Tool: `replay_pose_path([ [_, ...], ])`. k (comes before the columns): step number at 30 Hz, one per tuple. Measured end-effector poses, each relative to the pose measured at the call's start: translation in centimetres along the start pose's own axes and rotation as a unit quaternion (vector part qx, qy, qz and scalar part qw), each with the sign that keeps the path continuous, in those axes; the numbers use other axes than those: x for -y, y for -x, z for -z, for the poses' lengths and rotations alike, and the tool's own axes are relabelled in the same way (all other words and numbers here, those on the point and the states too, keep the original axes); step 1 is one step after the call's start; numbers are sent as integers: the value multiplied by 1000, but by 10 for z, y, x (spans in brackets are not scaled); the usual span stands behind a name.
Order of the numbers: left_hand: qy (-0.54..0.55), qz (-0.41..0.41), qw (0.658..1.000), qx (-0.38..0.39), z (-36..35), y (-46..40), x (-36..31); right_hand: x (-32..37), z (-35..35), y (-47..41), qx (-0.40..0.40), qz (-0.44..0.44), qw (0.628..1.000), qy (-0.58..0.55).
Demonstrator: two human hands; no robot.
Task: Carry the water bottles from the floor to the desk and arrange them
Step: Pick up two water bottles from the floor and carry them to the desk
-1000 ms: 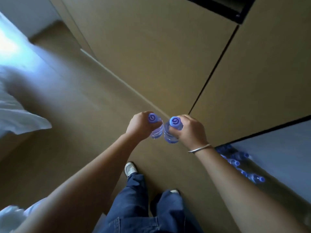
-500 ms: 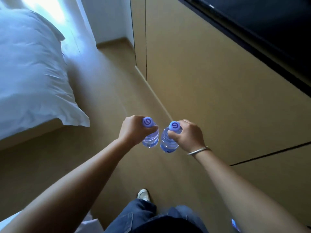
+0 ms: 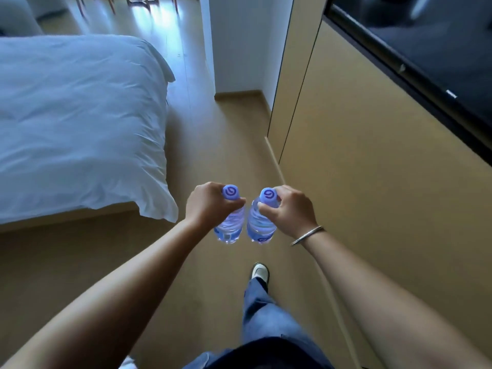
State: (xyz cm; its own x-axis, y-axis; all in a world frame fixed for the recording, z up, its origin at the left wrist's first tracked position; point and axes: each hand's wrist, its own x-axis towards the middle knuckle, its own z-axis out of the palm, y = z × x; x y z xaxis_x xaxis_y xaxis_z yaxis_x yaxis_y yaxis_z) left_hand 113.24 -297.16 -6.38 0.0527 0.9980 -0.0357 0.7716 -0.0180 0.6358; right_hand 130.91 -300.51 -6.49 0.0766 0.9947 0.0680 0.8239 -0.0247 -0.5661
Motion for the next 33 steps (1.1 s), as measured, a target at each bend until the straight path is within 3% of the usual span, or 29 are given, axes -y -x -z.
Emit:
replay_pose_path([
  [7,-13,60,998,-27,5,-124,-13,-2,3,-144,19,62,998,-2],
  [18,-17,79,995,-57,32,-276,-18,12,4,-324,33,140,989,19],
  [33,-15,55,998,0,106,-519,63,86,-85,-535,23,93,995,-1],
])
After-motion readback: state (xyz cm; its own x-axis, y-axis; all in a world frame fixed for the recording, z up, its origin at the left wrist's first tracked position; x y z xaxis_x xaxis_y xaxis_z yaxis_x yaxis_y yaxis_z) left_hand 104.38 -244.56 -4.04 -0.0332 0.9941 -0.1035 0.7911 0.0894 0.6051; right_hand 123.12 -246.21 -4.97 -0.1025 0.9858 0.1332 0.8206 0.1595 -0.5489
